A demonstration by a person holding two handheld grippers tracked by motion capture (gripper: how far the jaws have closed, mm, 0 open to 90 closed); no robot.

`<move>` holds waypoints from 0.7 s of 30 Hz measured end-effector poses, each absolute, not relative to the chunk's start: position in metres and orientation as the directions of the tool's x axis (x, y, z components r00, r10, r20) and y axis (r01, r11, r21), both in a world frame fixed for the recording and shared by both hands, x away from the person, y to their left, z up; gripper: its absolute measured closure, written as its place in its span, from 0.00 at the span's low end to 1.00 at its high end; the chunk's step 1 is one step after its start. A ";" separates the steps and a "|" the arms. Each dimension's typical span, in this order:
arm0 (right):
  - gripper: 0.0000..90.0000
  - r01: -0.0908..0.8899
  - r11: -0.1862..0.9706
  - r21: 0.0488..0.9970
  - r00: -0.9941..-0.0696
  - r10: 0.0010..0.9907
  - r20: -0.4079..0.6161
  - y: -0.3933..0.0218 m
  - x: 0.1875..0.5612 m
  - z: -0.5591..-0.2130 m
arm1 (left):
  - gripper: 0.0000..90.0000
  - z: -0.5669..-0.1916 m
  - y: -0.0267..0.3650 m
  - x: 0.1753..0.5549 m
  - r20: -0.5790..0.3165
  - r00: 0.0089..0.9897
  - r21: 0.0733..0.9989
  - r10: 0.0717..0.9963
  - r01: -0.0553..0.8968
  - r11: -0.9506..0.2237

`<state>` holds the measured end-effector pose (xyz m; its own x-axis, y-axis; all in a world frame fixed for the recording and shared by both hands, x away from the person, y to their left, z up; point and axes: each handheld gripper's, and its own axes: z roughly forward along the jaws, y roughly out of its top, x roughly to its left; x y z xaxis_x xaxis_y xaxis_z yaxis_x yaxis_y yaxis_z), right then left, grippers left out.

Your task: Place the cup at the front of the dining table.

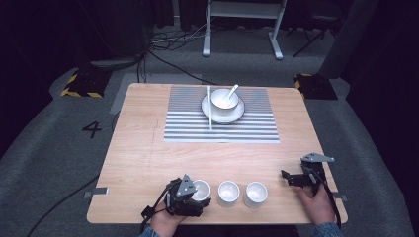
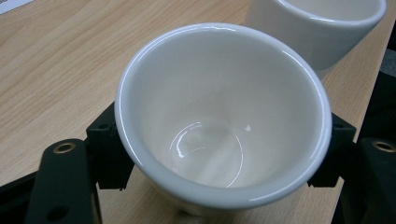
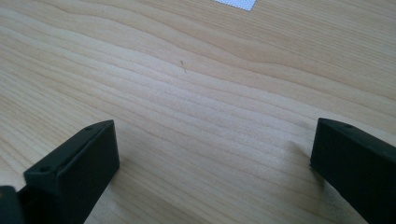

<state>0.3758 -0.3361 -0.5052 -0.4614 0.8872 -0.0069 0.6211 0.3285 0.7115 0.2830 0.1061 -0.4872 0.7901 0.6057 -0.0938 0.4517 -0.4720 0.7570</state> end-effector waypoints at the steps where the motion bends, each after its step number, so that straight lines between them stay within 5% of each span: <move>1: 0.01 0.621 0.329 0.712 -0.461 0.887 -0.007 -0.336 0.376 -0.505 | 0.30 -0.487 0.106 0.283 -0.096 0.789 0.755 0.607 0.455 -0.472; 21: 0.01 0.621 0.329 0.712 -0.462 0.887 -0.007 -0.336 0.376 -0.505 | 0.30 -0.448 0.118 0.274 -0.143 0.769 0.759 0.623 0.489 -0.430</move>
<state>0.3757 -0.3361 -0.5052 -0.4621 0.8868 -0.0069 0.6208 0.3290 0.7116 0.2743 0.1185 -0.4476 0.7693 0.6228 -0.1428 0.4889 -0.4299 0.7591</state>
